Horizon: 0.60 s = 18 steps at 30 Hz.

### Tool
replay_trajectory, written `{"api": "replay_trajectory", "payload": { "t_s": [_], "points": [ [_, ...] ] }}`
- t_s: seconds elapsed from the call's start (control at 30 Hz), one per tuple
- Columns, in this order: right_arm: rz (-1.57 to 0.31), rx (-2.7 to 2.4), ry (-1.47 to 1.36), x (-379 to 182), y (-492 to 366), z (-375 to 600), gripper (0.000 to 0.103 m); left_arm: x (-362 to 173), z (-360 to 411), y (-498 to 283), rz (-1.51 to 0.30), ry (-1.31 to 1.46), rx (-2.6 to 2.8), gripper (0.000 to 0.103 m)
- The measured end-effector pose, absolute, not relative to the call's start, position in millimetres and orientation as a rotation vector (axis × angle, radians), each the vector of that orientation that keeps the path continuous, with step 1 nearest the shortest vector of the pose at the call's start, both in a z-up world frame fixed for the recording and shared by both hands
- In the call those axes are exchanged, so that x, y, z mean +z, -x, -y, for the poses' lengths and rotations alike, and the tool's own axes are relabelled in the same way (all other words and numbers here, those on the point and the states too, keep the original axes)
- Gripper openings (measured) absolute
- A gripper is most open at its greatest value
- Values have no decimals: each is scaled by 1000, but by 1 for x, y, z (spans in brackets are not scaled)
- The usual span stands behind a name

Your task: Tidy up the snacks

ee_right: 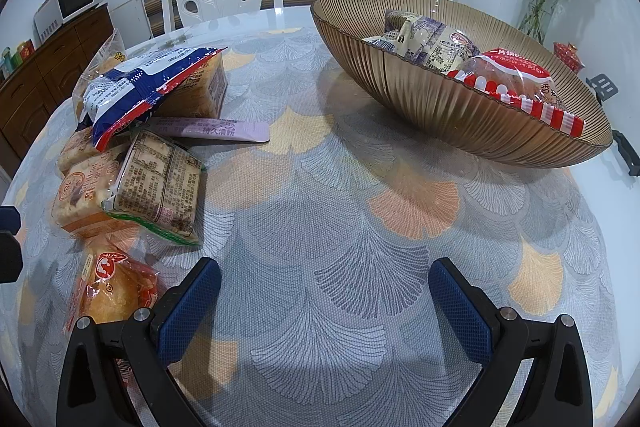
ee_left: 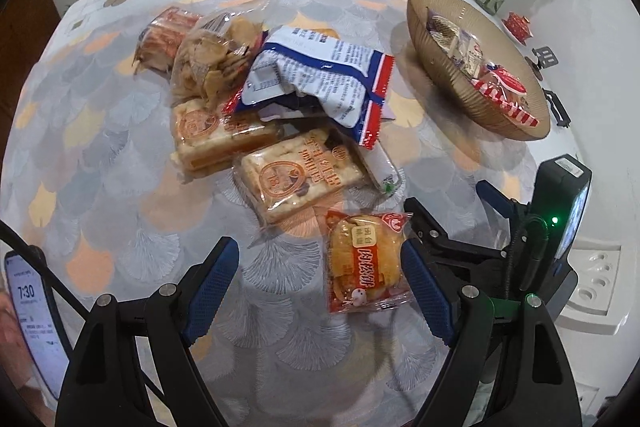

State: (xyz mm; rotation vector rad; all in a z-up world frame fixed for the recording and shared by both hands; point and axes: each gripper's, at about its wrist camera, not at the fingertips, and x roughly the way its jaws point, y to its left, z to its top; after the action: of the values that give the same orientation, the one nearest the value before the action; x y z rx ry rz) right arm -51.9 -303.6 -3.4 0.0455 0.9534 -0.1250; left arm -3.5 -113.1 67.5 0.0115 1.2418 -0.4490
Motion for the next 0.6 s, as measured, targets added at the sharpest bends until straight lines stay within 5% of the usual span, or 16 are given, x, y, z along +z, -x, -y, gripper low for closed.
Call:
{"api": "replay_trajectory", "payload": {
  "t_s": [0.6],
  "points": [
    [-959,-127,-49,-4,51,303,103,62,106,-1,-1258,-2,-437,82]
  ]
}}
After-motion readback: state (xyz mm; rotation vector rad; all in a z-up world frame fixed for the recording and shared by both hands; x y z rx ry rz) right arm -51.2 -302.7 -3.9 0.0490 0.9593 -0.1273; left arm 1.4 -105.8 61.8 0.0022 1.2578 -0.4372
